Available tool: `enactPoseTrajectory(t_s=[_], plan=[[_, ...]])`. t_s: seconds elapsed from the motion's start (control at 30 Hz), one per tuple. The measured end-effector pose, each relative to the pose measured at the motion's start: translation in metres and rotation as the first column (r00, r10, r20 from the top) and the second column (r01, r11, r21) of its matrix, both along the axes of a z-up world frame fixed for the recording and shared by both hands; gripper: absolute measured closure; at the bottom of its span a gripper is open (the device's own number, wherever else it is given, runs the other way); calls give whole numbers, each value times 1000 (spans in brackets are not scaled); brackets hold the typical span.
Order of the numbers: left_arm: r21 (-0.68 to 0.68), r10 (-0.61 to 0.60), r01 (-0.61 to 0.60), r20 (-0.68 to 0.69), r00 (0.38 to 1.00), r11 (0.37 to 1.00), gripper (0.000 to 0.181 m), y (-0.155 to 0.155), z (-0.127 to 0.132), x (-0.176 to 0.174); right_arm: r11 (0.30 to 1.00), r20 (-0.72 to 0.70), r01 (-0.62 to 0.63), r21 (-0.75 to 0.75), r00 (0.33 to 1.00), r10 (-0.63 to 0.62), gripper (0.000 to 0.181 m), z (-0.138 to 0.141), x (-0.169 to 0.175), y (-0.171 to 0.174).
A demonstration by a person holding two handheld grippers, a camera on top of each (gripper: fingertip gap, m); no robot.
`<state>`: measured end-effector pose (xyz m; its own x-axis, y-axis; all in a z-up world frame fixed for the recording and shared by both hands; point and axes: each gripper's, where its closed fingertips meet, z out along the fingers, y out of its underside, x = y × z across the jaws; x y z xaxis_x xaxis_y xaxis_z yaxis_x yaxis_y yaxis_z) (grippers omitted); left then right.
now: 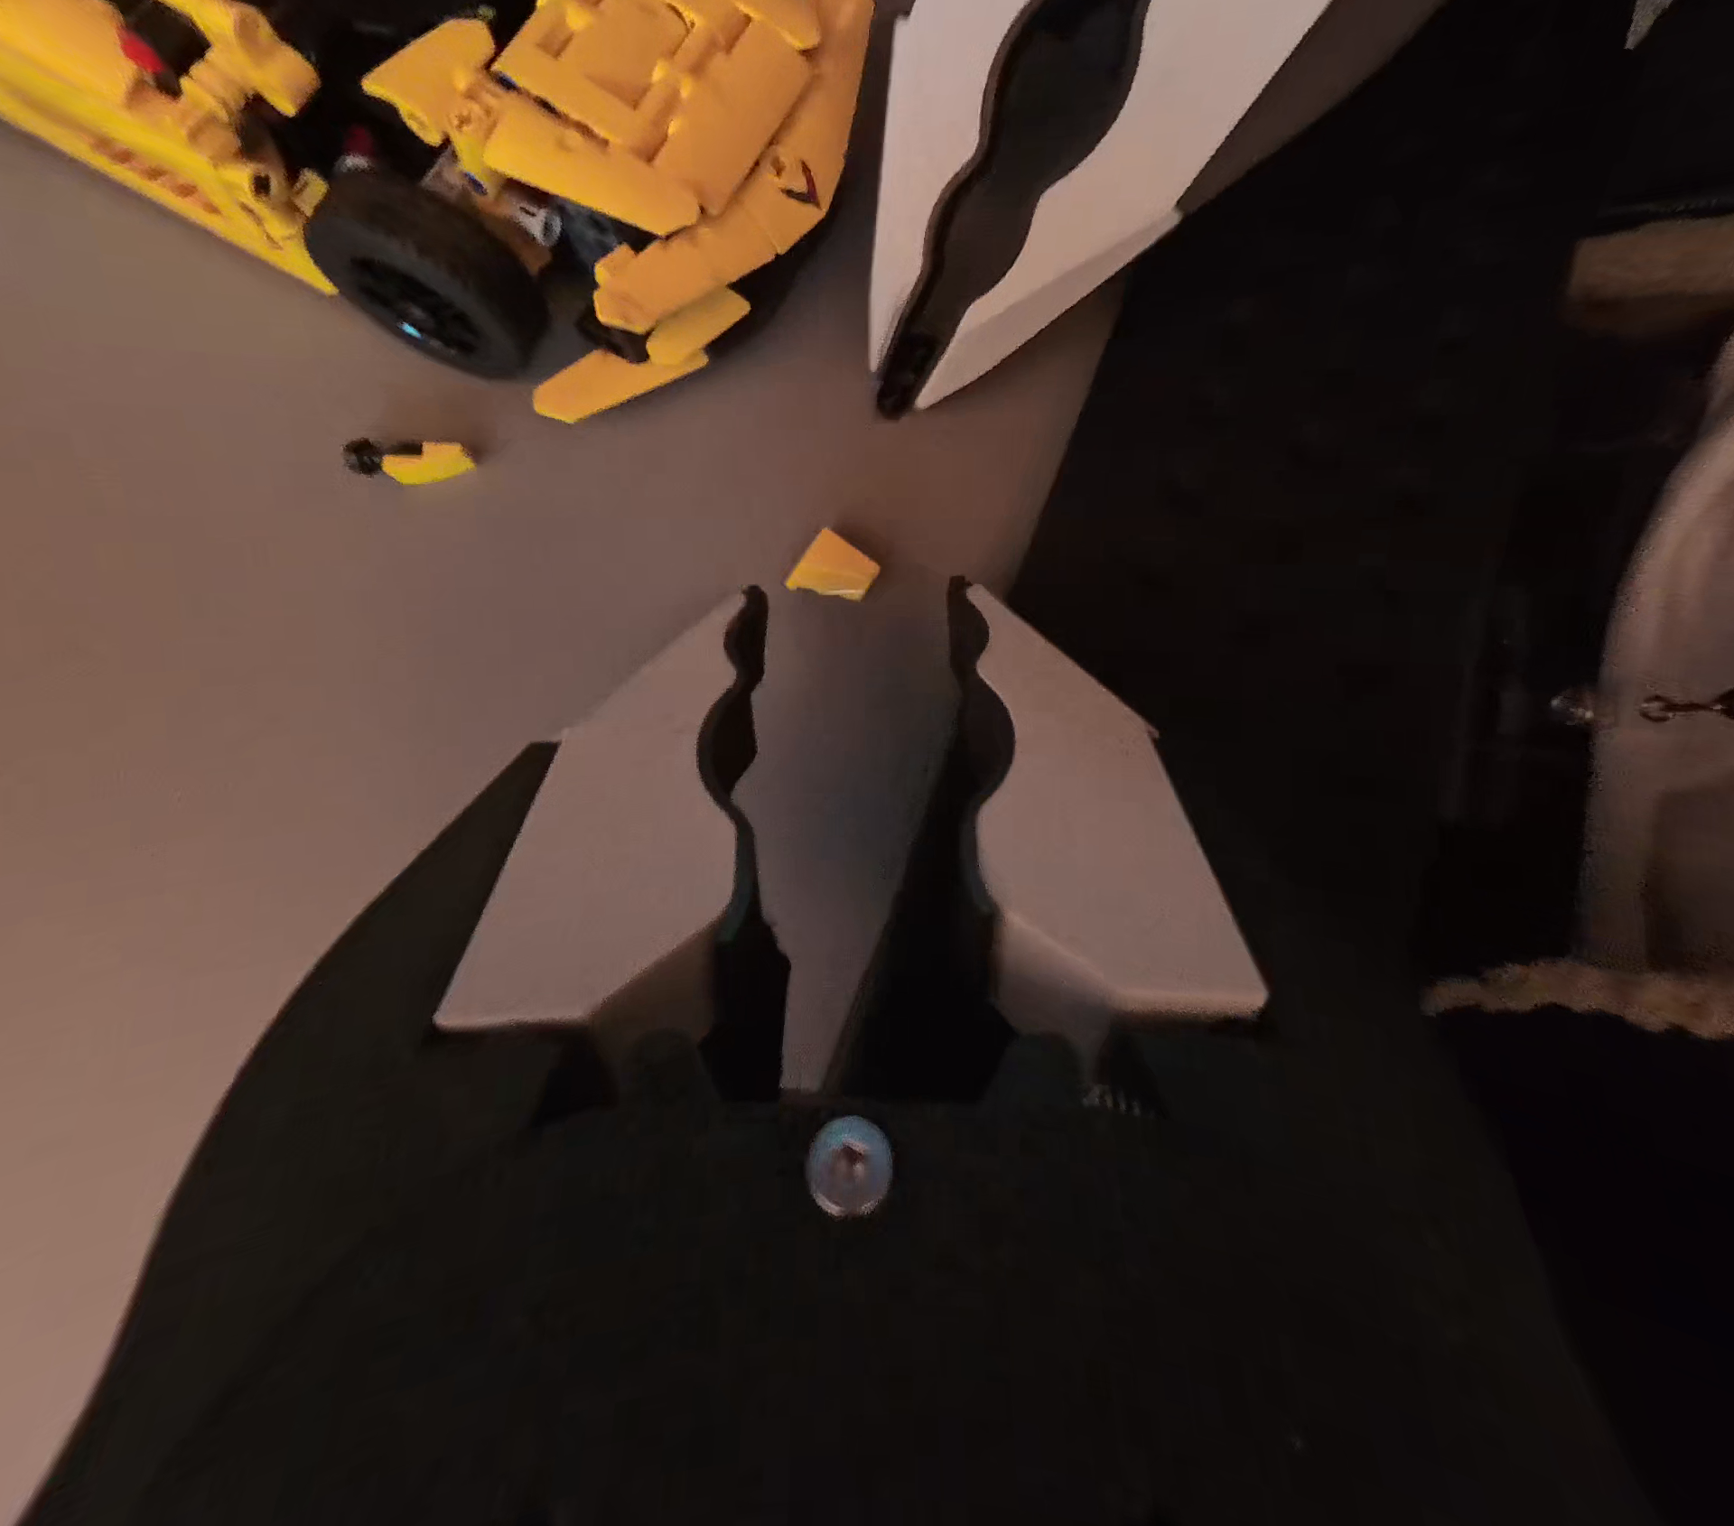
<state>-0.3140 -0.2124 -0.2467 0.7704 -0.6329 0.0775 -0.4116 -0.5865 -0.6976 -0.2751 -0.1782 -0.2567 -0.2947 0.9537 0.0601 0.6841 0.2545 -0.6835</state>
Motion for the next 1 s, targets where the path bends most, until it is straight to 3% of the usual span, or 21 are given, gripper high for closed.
enactPoseTrajectory(t_s=[0.1, 0.17, 0.23, 0.3, 0.33, 0.43, 0.57, 0.6, 0.67, 0.73, 0.77, 0.83, 0.87, 0.9, 0.93, 1.0], plan=[[-5, -27, 27, 12, 1000, 1000, 142, 9, -1, -2, 996, -88, 84, -19, 992, -86, 174, 37, 32, 28], [-30, -64, 64, -4, 998, 998, 143, 9, -7, -1, 962, -154, 269, 49, 954, -259, 174, 57, 73, 87], [-33, -95, 94, -24, 995, 995, 143, 9, -11, 1, 872, -158, 477, 110, 874, -459, 175, 54, 134, 160], [-32, -112, 111, -28, 993, 993, 146, 10, -12, 3, 700, -138, 677, 227, 734, -665, 175, 39, 202, 229], [-24, -114, 113, -29, 993, 993, 149, 11, -12, 3, 655, -138, 720, 232, 690, -710, 175, 33, 224, 247], [5, -136, 136, -24, 990, 991, 162, 11, -12, 7, 621, -122, 767, 162, 640, -759, 175, 21, 243, 265], [6, -146, 146, -21, 989, 989, 163, 13, -12, 12, 596, -141, 793, 128, 609, -780, 174, 16, 240, 271], [11, -154, 155, -24, 988, 988, 163, 13, -12, 14, 585, -148, 803, 113, 596, -789, 166, 16, 240, 273], [22, -163, 164, -44, 986, 986, 164, 14, -12, 15, 579, -198, 811, 84, 583, -788, 149, 27, 235, 271], [37, -166, 168, -52, 985, 985, 164, 16, -10, 18, 587, -280, 809, 15, 567, -774, 148, 56, 218, 256], [76, -176, 178, -37, 984, 981, 164, 17, -4, 24, 623, -313, 777, -86, 573, -758, 151, 74, 198, 237], [243, -218, 200, 51, 975, 949, 164, 22, 28, 45, 728, -318, 551, -408, 661, -679, 161, 108, 144, 169], [348, -245, 191, 119, 962, 918, 164, 24, 50, 57, 728, -321, 357, -585, 722, -613, 162, 124, 118, 129], [444, -273, 163, 196, 942, 881, 164, 26, 74, 67, 653, -308, 160, -740, 783, -540, 156, 136, 98, 89], [520, -299, 123, 269, 916, 845, 164, 27, 96, 74, 523, -285, -12, -852, 849, -445, 146, 144, 84, 52], [608, -355, 55, 386, 851, 792, 164, 26, 129, 84, 271, -251, -176, -946, 929, -273, 137, 148, 67, 5]])
